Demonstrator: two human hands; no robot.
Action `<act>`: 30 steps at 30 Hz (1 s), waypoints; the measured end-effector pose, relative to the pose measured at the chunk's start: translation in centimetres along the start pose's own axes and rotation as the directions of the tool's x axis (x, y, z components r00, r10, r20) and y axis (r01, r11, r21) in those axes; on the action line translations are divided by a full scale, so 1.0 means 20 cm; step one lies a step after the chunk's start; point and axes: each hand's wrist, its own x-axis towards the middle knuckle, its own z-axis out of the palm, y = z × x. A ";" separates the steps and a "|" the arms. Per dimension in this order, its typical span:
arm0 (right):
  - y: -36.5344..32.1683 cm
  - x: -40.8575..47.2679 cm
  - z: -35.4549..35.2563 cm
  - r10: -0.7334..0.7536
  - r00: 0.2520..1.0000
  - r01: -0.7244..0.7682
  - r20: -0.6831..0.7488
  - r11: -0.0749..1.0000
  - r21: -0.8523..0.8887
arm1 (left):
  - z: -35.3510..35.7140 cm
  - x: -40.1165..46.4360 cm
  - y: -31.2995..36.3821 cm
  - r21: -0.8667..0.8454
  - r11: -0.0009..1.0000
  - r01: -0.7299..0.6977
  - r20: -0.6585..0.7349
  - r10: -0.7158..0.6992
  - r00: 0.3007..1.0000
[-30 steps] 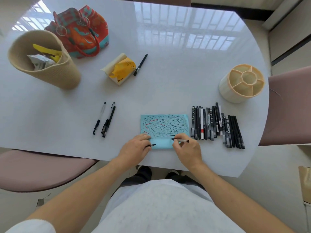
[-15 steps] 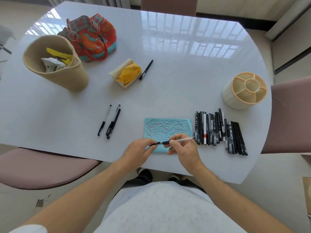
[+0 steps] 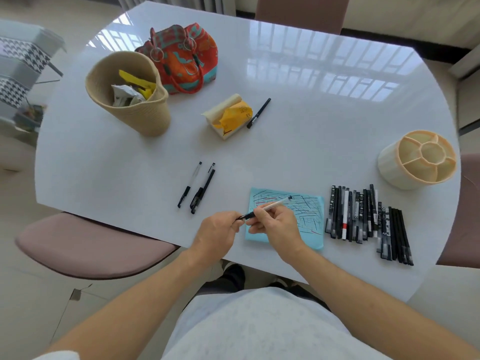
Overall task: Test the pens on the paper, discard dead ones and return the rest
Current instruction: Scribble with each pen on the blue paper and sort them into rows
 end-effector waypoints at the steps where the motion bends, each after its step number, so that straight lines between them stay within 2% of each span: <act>1: -0.01 0.02 0.04 0.013 1.000 -0.013 -0.002 1.000 -0.001 | -0.02 0.00 -0.02 0.012 1.000 0.011 -0.022 -0.011 1.000; 5: -0.04 0.11 0.17 0.086 0.995 -0.084 0.052 0.996 -0.042 | -0.07 0.00 -0.12 -0.026 0.995 0.091 -0.056 -0.093 0.994; 7: -0.08 0.19 0.21 0.123 0.986 -0.112 0.114 0.989 -0.093 | -0.11 0.03 -0.18 -0.062 0.983 0.170 -0.067 -0.174 0.982; 9: -0.15 0.33 0.22 0.124 0.986 -0.112 0.108 0.987 -0.116 | -0.16 0.08 -0.26 -0.073 0.960 0.269 -0.112 -0.275 0.955; 12: -0.31 0.61 0.18 0.039 0.998 -0.047 -0.049 0.985 -0.169 | -0.26 0.16 -0.41 -0.032 0.920 0.391 -0.166 -0.390 0.906; 17: -0.54 1.08 0.11 -0.075 0.956 -0.045 -0.282 0.917 -0.397 | -0.30 0.25 -0.61 0.166 0.876 0.452 -0.114 -0.438 0.892; 21: -0.64 1.35 0.10 -0.128 0.923 -0.108 -0.363 0.818 -0.565 | -0.28 0.30 -0.67 0.351 0.809 0.471 -0.026 -0.494 0.869; 24: -0.65 1.48 0.10 -0.157 0.920 -0.171 -0.358 0.663 -0.729 | -0.28 0.31 -0.68 0.485 0.734 0.476 0.011 -0.550 0.835; 27: -0.65 1.53 0.11 -0.178 0.929 -0.183 -0.324 0.542 -0.820 | -0.28 0.29 -0.70 0.493 0.719 0.490 0.026 -0.575 0.818; 30: -0.65 1.53 0.09 -0.166 0.940 -0.180 -0.298 0.500 -0.847 | -0.28 0.24 -0.70 0.409 0.756 0.511 0.007 -0.562 0.827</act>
